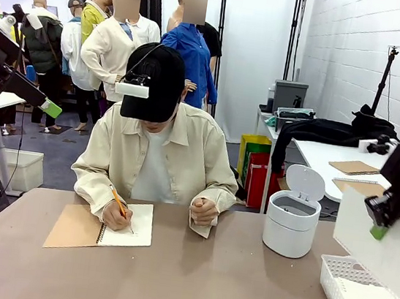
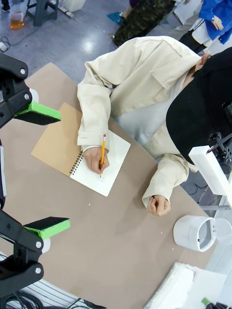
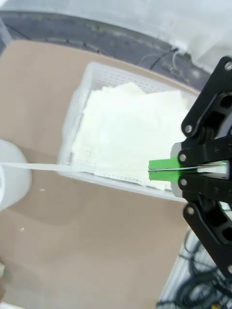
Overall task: Sort the paper based on its condition.
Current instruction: If a person hands you a paper, place it in the Organizing basket , and if it's crumpled, put it in the Trash can.
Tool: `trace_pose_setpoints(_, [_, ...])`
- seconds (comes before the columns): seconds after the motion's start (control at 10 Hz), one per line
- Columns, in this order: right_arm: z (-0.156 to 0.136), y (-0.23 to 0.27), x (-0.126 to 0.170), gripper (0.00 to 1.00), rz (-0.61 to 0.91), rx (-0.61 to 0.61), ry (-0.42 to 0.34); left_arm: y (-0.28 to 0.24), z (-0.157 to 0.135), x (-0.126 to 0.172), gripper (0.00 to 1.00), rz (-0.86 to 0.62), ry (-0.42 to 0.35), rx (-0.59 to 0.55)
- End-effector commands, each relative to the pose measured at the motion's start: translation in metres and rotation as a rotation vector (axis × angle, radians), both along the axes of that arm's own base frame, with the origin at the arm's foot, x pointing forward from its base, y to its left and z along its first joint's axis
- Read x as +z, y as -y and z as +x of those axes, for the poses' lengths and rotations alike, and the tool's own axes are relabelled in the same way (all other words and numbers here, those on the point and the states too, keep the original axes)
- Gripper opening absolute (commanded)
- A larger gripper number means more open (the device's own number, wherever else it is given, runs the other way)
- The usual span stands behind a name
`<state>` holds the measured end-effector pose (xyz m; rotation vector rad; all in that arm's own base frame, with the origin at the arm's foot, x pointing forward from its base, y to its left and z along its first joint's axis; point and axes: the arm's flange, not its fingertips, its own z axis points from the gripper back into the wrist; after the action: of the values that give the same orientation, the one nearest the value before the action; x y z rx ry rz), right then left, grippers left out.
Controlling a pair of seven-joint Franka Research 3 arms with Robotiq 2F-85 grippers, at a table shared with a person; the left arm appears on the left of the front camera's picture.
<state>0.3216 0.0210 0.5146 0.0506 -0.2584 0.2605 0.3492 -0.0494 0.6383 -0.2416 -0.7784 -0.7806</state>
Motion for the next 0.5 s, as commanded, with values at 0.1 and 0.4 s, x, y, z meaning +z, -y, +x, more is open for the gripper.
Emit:
trace_pose_setpoints(0.1, [-0.041, 0.008, -0.014, 0.00, -0.013, -0.018, -0.024, 0.000, 0.000, 0.000, 1.00, -0.001, -0.001, 0.001])
trace_pose_setpoints(0.4, [-0.041, 0.008, -0.057, 0.00, 0.002, -0.068, -0.097, 0.000, 0.000, 0.000, 1.00, -0.001, -0.001, 0.001])
